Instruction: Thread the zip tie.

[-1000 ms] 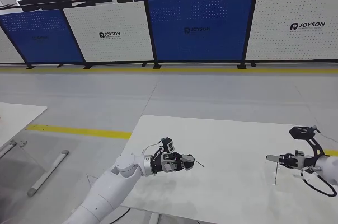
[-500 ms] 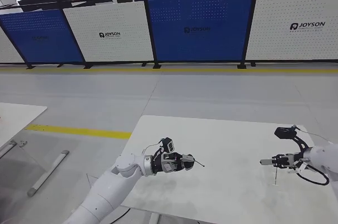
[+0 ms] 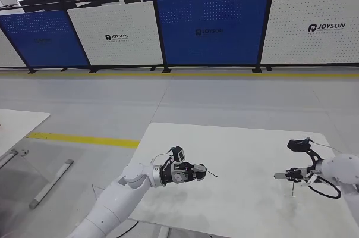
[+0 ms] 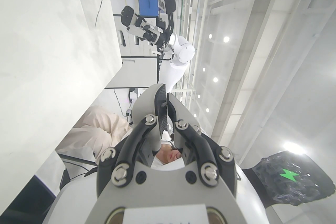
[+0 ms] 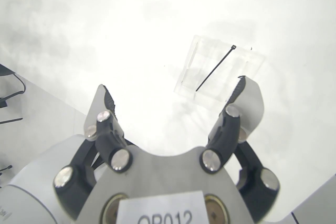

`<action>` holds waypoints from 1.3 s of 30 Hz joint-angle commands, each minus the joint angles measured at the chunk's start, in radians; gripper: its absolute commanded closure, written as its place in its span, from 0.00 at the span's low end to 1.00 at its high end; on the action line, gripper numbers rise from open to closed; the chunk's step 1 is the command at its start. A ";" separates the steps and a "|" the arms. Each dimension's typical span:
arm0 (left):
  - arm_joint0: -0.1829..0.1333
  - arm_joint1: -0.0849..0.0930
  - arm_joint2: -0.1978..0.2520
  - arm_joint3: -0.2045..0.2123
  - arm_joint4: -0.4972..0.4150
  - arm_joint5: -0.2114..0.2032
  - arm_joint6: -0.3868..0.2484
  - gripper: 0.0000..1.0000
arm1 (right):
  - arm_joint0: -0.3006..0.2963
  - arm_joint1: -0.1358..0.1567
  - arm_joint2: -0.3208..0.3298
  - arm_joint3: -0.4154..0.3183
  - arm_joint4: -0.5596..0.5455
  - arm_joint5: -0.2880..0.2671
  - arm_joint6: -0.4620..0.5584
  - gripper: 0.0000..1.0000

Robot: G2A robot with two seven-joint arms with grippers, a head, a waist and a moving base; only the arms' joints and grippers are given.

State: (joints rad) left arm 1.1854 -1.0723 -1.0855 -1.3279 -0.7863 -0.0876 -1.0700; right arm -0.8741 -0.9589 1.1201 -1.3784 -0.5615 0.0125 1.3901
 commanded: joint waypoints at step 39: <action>0.000 0.000 0.000 0.000 0.000 0.000 0.000 1.00 | 0.062 -0.006 -0.044 0.147 -0.027 0.145 -0.005 0.53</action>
State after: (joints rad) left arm 1.1854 -1.0723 -1.0855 -1.3279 -0.7863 -0.0876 -1.0700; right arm -0.8092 -0.9666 1.0738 -1.2291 -0.5871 0.1570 1.3833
